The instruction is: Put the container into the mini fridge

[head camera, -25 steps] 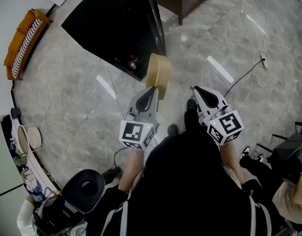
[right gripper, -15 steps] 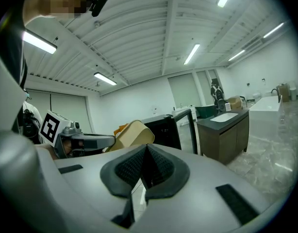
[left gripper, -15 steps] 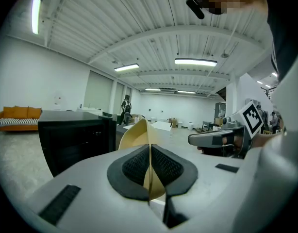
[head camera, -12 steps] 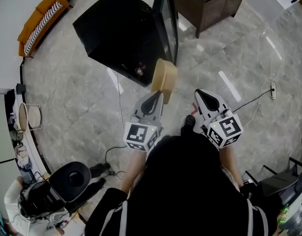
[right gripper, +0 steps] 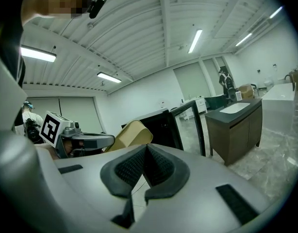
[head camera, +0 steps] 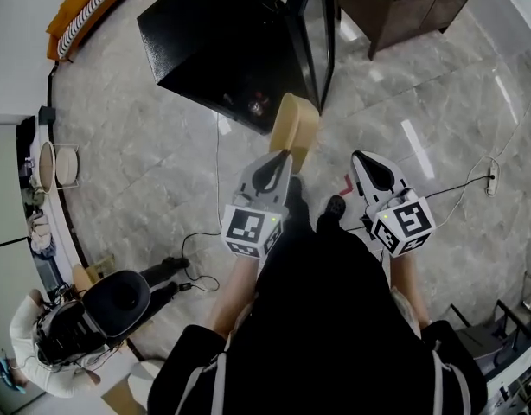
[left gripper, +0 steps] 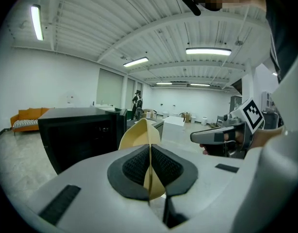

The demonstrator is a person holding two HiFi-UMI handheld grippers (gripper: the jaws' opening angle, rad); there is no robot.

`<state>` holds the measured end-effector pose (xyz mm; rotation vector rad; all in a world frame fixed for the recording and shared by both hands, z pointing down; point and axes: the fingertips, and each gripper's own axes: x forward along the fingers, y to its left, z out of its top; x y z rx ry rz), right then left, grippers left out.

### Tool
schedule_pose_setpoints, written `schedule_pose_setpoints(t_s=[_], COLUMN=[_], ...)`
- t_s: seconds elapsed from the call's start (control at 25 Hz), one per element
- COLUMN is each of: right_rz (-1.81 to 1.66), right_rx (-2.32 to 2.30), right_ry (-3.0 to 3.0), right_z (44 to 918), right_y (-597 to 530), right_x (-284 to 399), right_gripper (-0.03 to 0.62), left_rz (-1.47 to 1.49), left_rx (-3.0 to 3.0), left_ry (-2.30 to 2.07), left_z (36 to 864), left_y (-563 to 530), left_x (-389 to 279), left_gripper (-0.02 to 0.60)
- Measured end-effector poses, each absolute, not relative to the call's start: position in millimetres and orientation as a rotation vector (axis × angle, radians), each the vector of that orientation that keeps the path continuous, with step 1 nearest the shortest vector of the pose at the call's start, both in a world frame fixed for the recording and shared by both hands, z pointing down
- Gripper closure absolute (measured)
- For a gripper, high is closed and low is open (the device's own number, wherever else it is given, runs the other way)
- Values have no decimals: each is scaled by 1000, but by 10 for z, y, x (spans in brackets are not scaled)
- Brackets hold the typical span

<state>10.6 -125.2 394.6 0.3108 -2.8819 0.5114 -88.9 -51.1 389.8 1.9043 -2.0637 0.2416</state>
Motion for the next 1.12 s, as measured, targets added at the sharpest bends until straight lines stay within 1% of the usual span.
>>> schedule_pose_setpoints(t_s=[0.24, 0.48, 0.88, 1.12], right_rz=[525, 500, 478, 490], right_rx=[301, 363, 429, 456], right_ry=[-2868, -2860, -2841, -2807], right_z=[4049, 3967, 3947, 4066], right_y=[-1312, -1517, -1800, -1736], right_x=[-152, -477, -1178, -1494], right_gripper=[576, 576, 576, 576], left_rz=[300, 355, 505, 501], left_rx=[1915, 1975, 2078, 2069], left_ry=[-2026, -1970, -1885, -1809], left_z=[4088, 4241, 4526, 4805], left_y=[-614, -908, -1266, -1310], left_x=[-1178, -1520, -2133, -2482], left_gripper=[540, 540, 540, 540])
